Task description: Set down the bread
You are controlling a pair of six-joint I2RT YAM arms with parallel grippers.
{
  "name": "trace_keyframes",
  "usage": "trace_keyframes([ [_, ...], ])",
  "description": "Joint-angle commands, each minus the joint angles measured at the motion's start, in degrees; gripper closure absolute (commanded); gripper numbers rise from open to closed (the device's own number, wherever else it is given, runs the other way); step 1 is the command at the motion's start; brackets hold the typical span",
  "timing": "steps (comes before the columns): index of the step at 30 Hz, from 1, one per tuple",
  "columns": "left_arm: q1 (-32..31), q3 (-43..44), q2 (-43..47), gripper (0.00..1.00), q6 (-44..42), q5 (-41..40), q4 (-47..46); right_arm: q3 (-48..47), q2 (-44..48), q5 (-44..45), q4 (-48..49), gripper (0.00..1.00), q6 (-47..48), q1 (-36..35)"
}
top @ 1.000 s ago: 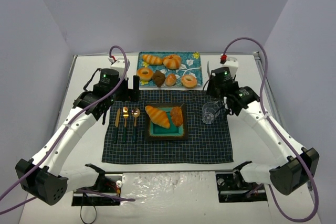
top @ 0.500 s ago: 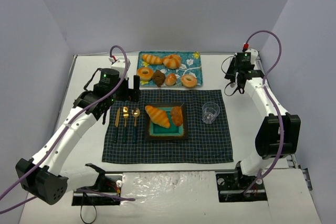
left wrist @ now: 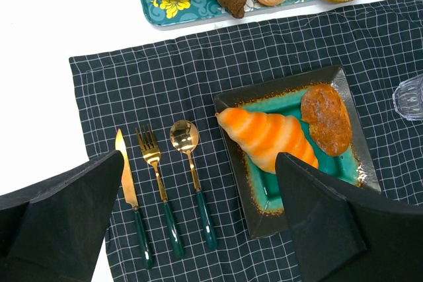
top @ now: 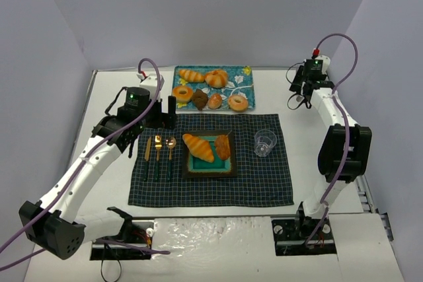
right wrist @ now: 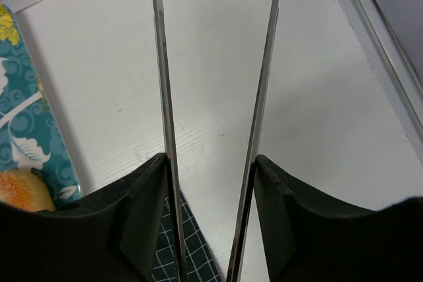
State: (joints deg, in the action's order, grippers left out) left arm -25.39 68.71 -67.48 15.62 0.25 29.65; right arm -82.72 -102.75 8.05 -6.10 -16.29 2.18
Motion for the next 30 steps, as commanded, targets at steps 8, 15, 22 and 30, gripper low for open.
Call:
trace_keyframes([
  [8, -0.28, 1.01, 1.51, 0.03, -0.41, 0.89, -3.37, -3.64, -8.19, -3.11, 5.49, 0.51, 1.00, 3.17],
  [15, -0.26, 1.06, 1.11, 0.03, -0.50, 0.78, -3.36, -3.19, -12.01, -3.72, 5.47, 0.47, 0.61, 3.45],
  [22, -0.21, 1.08, 0.79, 0.03, -0.50, 0.80, -3.20, -2.11, -14.11, -1.88, 4.50, 0.43, -0.12, 3.54],
  [30, -0.28, 1.08, 0.51, 0.03, -0.36, 1.24, -3.42, -0.16, -15.38, -2.95, 3.47, 0.37, -0.85, 3.45],
])
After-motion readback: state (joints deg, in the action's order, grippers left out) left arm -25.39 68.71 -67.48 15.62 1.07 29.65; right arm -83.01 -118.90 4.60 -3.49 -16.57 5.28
